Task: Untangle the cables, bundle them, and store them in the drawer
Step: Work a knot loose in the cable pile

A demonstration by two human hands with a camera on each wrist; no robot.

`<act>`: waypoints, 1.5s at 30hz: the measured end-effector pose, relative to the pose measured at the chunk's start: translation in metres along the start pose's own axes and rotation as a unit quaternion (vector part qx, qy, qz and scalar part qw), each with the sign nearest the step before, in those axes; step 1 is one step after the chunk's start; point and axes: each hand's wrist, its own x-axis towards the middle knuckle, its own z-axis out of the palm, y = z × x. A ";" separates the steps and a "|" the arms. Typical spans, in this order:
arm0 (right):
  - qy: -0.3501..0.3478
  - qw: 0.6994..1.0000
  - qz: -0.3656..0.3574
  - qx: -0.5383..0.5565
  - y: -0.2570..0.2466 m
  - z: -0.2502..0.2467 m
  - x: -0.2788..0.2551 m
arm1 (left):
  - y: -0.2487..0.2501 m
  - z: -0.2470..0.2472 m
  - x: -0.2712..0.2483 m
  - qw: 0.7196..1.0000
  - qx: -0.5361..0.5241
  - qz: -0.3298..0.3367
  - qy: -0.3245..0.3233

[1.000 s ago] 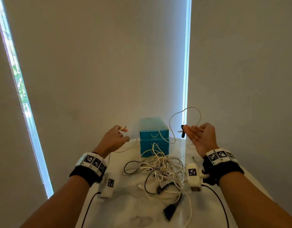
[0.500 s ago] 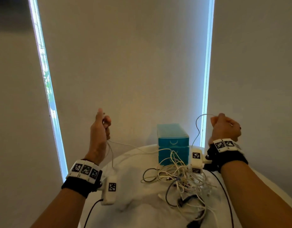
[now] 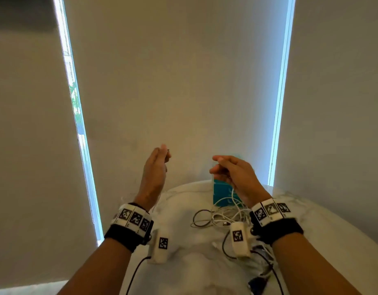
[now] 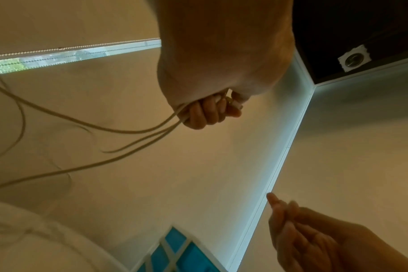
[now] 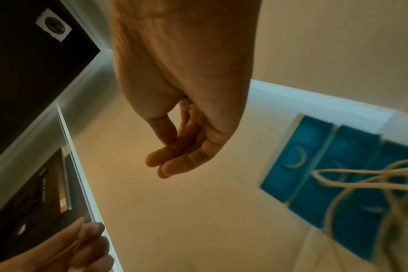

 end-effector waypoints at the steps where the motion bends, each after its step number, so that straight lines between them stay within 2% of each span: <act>1: 0.009 1.000 0.012 -0.006 0.008 -0.007 -0.008 | -0.006 0.008 -0.002 1.000 -0.001 -0.018 -0.024; 5: 0.003 0.999 0.038 0.000 0.029 -0.023 -0.043 | -0.018 0.048 -0.019 0.987 -0.014 -0.082 -0.139; 9: 0.051 0.999 -0.002 0.006 0.049 -0.036 -0.066 | -0.030 0.088 -0.048 0.953 -0.003 -0.159 -0.257; 13: 0.100 0.994 -0.033 -0.001 0.064 -0.047 -0.077 | -0.029 0.117 -0.072 0.933 0.012 -0.193 -0.305; 18: 0.148 0.988 -0.048 0.003 0.078 -0.055 -0.079 | -0.045 0.136 -0.070 0.926 0.008 -0.200 -0.320; 22: 0.154 0.987 -0.048 -0.026 0.081 -0.062 -0.074 | -0.045 0.142 -0.062 0.918 0.005 -0.219 -0.331; 25: 0.140 0.985 -0.063 -0.077 0.073 -0.076 -0.074 | -0.040 0.139 -0.064 0.909 0.009 -0.221 -0.353; 28: 0.066 0.982 -0.075 -0.157 0.060 -0.085 -0.079 | -0.033 0.140 -0.063 0.886 -0.012 -0.243 -0.394; 30: 0.025 0.976 -0.082 -0.200 0.060 -0.081 -0.081 | -0.034 0.143 -0.063 0.873 -0.009 -0.234 -0.428; 32: 0.039 0.971 -0.092 -0.216 0.064 -0.077 -0.080 | -0.038 0.144 -0.062 0.867 -0.011 -0.222 -0.447; 36: 0.087 0.966 -0.102 -0.223 0.071 -0.074 -0.076 | -0.036 0.143 -0.066 0.888 0.015 -0.211 -0.407; 39: 0.105 0.965 -0.095 -0.219 0.073 -0.069 -0.075 | -0.028 0.142 -0.074 0.887 -0.002 -0.204 -0.414; 45: 0.109 0.977 -0.012 -0.184 0.086 -0.078 -0.073 | -0.031 0.155 -0.078 0.891 -0.040 -0.208 -0.402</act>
